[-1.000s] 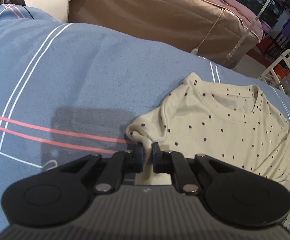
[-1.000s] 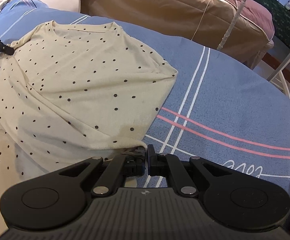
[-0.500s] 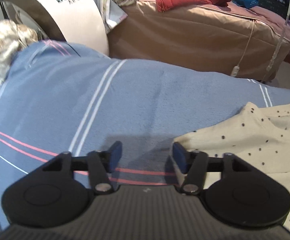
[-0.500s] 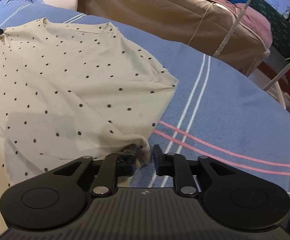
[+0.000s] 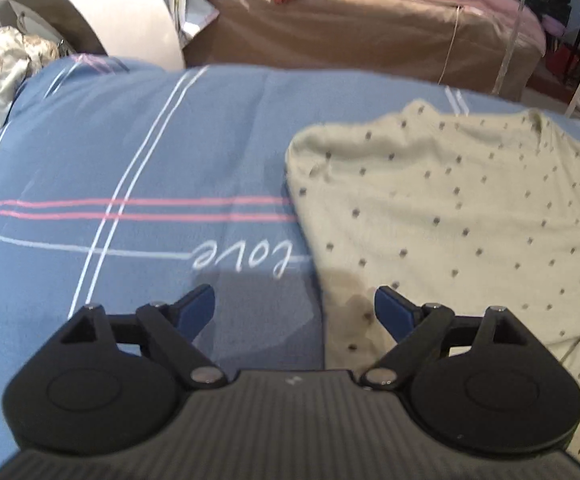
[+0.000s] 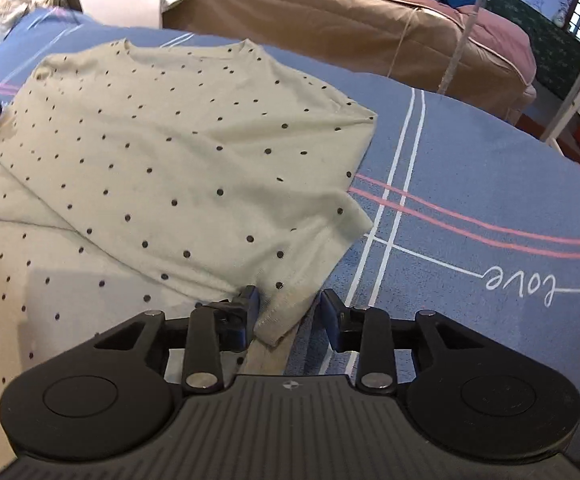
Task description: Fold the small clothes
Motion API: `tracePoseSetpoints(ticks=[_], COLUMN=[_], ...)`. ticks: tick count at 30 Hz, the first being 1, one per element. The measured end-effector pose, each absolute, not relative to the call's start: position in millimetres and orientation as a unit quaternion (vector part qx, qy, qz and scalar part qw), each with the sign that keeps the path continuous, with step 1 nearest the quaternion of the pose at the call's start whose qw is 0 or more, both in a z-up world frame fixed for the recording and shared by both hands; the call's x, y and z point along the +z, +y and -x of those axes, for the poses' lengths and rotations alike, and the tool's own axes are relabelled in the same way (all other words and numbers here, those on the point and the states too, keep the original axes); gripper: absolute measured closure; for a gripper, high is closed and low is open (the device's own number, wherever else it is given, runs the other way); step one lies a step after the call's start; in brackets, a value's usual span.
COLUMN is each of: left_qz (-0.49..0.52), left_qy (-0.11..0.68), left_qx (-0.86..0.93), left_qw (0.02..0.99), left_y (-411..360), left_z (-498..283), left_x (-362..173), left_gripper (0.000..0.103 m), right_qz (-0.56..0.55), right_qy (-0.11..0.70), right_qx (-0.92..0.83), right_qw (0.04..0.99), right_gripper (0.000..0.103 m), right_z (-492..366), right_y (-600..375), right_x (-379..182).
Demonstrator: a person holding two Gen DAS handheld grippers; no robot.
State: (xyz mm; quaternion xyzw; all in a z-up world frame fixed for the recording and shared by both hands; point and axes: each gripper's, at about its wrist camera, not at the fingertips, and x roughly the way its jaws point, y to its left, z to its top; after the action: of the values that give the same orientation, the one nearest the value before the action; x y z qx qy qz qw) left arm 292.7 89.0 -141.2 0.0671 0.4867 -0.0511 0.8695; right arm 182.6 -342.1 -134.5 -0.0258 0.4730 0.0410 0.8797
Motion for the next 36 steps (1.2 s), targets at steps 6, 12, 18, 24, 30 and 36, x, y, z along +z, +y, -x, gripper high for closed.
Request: tracePoseSetpoints(ticks=[6,12,18,24,30,36], left_qz=[-0.043,-0.052,-0.041,-0.024,-0.028,-0.008], left_qy=[0.466,0.442,0.454,0.483,0.494,0.509], left_qx=[-0.036,-0.076,-0.109,-0.114,-0.111,-0.119], left_qw=[0.883,0.892,0.883,0.868,0.862,0.852], left_y=[127,152,159,149,150,155], left_z=[-248,-156,-68,-9,31,40], left_x=[-122,-78,-85,-111,-122,-133], left_gripper=[0.009,0.0,0.0,0.0,0.0,0.017], right_qz=[-0.027,-0.081,-0.156,-0.174,-0.162,-0.17], right_qy=[0.428,0.407,0.405,0.415,0.439,0.444], right_qx=[0.038,0.036,0.037,0.026,0.025,0.014], right_qw=[0.903,0.909,0.9,0.892,0.883,0.879], right_gripper=[0.011,0.0,0.0,0.0,0.006,0.02], right_z=[-139,-66,3,48,83,102], right_y=[-351,-355,-352,-340,-336,-334], right_x=[-93,-78,-97,-114,-124,-137])
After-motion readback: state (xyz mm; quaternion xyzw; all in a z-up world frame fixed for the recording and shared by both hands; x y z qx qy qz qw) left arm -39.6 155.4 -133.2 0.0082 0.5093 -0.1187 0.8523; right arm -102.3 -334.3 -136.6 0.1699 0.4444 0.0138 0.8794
